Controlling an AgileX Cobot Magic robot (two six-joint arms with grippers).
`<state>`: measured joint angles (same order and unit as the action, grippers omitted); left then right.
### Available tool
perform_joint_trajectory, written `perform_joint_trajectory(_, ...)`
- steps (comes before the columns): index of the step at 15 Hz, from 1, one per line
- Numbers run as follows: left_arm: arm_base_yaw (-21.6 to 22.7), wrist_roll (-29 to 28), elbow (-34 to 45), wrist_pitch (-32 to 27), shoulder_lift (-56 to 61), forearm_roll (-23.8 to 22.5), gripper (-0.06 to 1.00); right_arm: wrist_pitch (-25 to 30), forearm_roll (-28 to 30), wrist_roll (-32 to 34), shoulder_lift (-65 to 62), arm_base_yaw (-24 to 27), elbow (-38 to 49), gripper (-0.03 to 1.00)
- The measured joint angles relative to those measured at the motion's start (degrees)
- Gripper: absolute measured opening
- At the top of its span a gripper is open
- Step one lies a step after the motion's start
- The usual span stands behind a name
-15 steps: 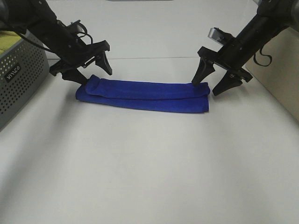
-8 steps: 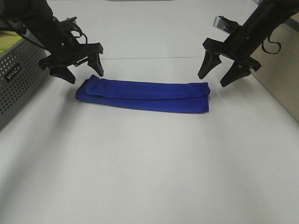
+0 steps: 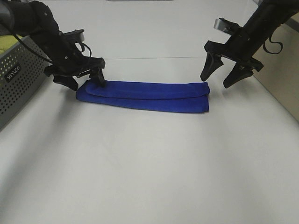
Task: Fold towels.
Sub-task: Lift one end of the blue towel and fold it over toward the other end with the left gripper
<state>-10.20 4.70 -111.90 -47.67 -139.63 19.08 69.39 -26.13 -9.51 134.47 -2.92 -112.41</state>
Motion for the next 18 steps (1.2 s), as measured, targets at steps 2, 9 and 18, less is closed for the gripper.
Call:
perform_joint_trajectory(2, 0.0, 0.4, -0.06, 0.17, -1.38, 0.11, 0.8, 0.0, 0.0, 0.0, 0.0, 0.0, 0.0, 0.74)
perform_joint_trajectory(9, 0.0, 2.98, -0.29, 2.92, -2.81, 7.05, 0.31, 0.0, 0.0, 0.11, 0.0, 0.0, 0.0, 0.74)
perform_joint_trajectory(18, 0.0, -6.99, -6.88, -8.42, 2.35, -11.17, 0.11, 0.0, 0.0, 0.11, 0.0, 0.0, 0.0, 0.74)
